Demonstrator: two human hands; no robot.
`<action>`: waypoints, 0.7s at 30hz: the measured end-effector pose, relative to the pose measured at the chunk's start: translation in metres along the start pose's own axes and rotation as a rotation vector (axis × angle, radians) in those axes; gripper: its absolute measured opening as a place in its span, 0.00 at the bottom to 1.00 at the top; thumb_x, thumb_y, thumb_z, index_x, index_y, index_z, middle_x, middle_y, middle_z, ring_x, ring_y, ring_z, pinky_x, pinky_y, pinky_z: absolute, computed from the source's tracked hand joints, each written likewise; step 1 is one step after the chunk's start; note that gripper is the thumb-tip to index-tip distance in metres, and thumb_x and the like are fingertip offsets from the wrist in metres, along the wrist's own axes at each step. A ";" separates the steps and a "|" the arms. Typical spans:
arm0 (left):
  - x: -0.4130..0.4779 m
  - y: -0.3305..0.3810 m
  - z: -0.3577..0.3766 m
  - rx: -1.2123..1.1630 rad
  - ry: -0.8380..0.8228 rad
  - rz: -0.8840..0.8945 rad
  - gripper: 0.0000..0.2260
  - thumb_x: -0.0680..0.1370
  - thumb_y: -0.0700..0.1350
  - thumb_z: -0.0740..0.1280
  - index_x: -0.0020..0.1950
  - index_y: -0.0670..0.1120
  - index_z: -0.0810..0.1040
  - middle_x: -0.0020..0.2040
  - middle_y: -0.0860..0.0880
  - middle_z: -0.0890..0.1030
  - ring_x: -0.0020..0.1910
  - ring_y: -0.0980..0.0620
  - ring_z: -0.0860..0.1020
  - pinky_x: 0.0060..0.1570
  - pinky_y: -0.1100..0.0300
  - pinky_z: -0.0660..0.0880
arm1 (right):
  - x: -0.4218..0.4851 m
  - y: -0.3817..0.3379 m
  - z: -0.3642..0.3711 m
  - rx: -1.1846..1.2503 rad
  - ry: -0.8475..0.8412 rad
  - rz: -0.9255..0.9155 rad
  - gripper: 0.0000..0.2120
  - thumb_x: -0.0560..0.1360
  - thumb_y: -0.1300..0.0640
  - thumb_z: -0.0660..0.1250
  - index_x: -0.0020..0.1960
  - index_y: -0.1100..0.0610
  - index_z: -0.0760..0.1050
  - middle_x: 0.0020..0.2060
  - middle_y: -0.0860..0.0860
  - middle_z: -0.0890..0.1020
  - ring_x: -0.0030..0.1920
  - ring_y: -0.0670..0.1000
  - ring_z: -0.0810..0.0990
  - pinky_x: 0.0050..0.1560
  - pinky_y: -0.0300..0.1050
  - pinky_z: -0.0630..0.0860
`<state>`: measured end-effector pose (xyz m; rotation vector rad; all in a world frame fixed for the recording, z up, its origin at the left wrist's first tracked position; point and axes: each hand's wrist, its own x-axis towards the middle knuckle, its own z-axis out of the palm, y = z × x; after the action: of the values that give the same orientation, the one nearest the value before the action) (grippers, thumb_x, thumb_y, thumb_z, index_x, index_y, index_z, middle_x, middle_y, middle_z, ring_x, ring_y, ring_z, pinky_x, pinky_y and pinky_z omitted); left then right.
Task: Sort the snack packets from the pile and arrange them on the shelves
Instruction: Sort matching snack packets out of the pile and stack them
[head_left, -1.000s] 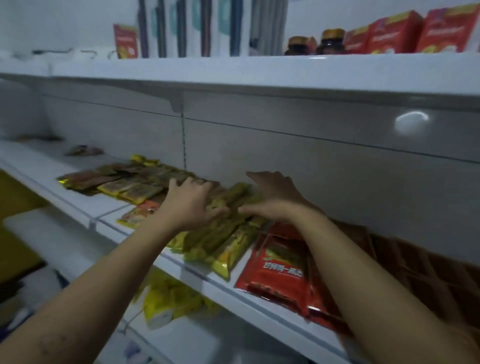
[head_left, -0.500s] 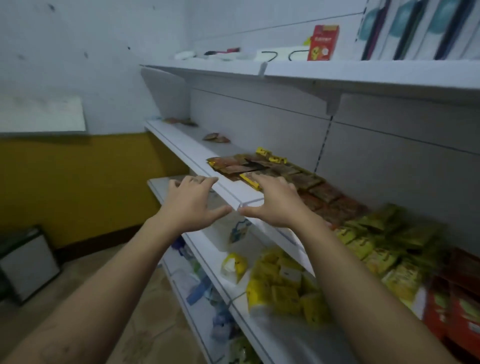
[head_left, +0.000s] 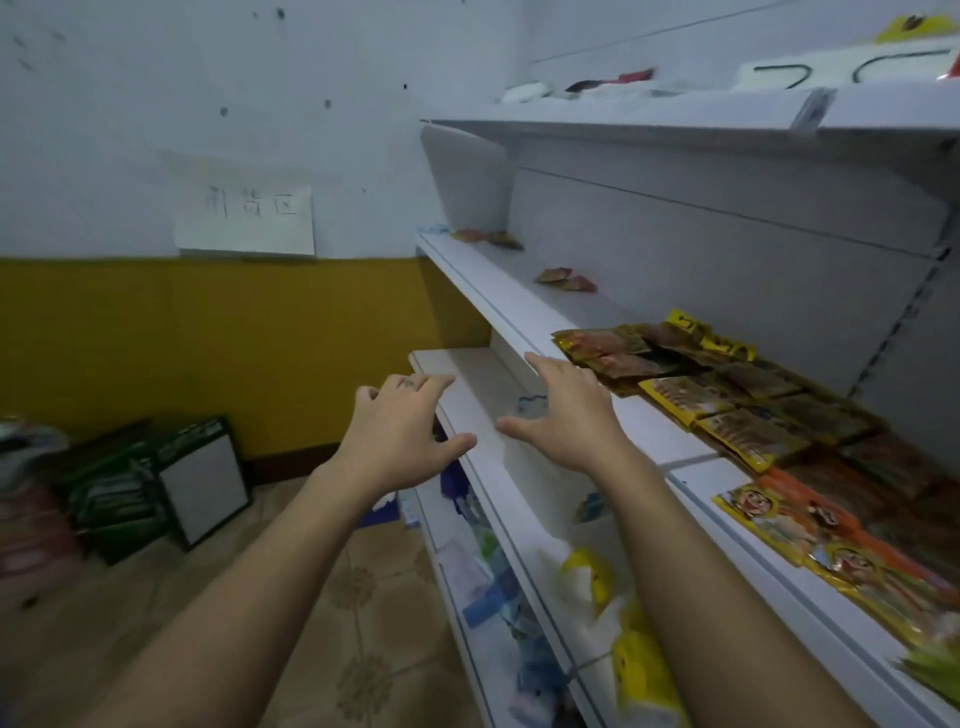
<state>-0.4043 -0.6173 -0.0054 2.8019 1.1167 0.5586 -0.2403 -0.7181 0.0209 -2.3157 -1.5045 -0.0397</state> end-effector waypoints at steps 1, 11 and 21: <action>0.012 -0.008 0.004 0.006 0.003 -0.005 0.35 0.76 0.67 0.61 0.78 0.55 0.58 0.76 0.51 0.66 0.74 0.49 0.62 0.67 0.46 0.61 | 0.016 -0.001 0.007 0.014 0.000 -0.007 0.43 0.72 0.37 0.69 0.79 0.50 0.53 0.77 0.50 0.61 0.75 0.55 0.58 0.72 0.54 0.58; 0.192 -0.071 0.041 0.038 -0.050 0.032 0.33 0.77 0.66 0.62 0.78 0.55 0.59 0.76 0.51 0.66 0.74 0.49 0.62 0.68 0.46 0.61 | 0.205 0.011 0.060 0.104 0.029 0.064 0.41 0.73 0.38 0.69 0.79 0.49 0.55 0.76 0.50 0.62 0.74 0.56 0.60 0.71 0.54 0.60; 0.333 -0.099 0.074 -0.017 -0.042 0.114 0.31 0.78 0.64 0.62 0.77 0.55 0.60 0.75 0.51 0.67 0.73 0.49 0.64 0.66 0.46 0.62 | 0.327 0.037 0.073 0.092 0.078 0.146 0.38 0.75 0.40 0.67 0.78 0.50 0.56 0.76 0.51 0.64 0.73 0.57 0.61 0.70 0.54 0.60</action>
<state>-0.2194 -0.3141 0.0074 2.8621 0.9453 0.5130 -0.0811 -0.4208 0.0159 -2.3153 -1.2698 -0.0212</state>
